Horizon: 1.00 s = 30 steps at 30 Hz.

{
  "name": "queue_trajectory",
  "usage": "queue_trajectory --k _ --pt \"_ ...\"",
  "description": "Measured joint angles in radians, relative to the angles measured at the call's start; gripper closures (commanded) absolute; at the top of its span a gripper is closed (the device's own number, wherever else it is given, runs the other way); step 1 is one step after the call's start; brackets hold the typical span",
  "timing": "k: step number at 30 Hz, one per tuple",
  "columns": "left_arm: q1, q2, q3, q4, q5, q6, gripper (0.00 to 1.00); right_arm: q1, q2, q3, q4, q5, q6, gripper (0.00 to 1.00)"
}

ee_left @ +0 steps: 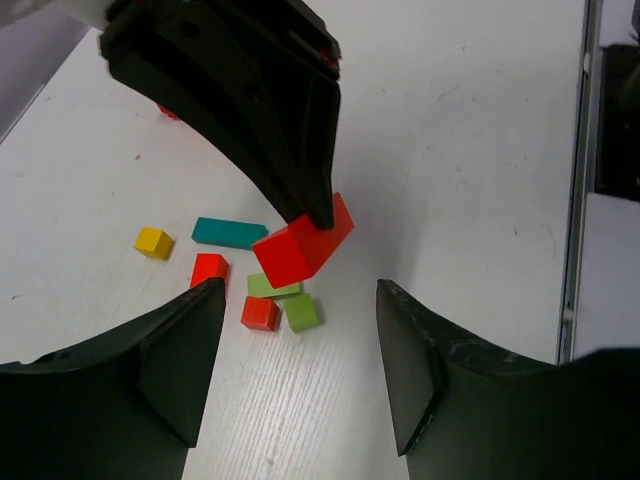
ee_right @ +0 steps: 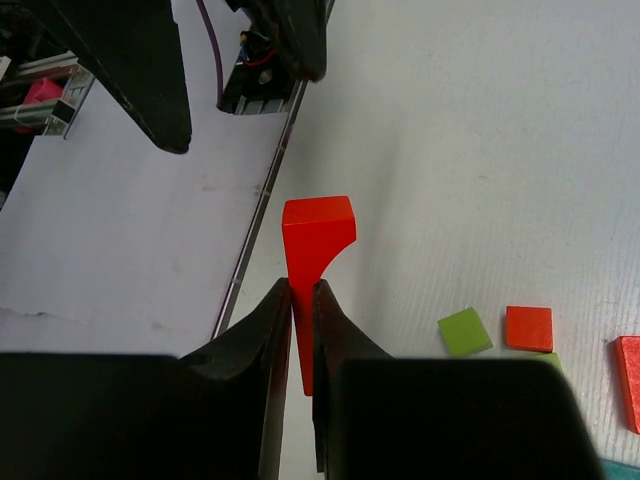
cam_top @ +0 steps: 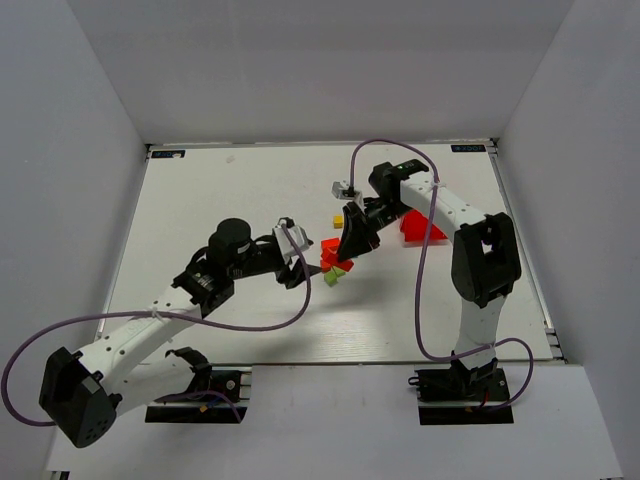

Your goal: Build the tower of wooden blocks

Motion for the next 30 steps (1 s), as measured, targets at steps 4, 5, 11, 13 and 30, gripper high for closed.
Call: queue_trajectory --k 4,5,11,13,30 --pt "-0.032 -0.019 -0.044 0.0 -0.003 0.089 0.27 0.004 -0.003 -0.005 -0.003 0.0 -0.014 0.98" --pt "-0.04 -0.029 -0.057 0.002 -0.011 0.107 0.27 0.005 -0.009 -0.011 -0.003 0.0 -0.018 0.98" --pt "-0.079 -0.045 -0.076 0.002 -0.062 0.217 0.27 0.01 -0.063 -0.056 -0.007 0.023 -0.039 0.98" --pt "-0.092 -0.042 -0.086 0.008 -0.086 0.269 0.27 0.013 -0.076 -0.067 -0.006 0.035 -0.043 0.98" --pt "-0.195 0.0 -0.109 0.047 -0.225 0.56 0.26 0.079 -0.084 -0.067 -0.004 0.089 -0.04 0.98"
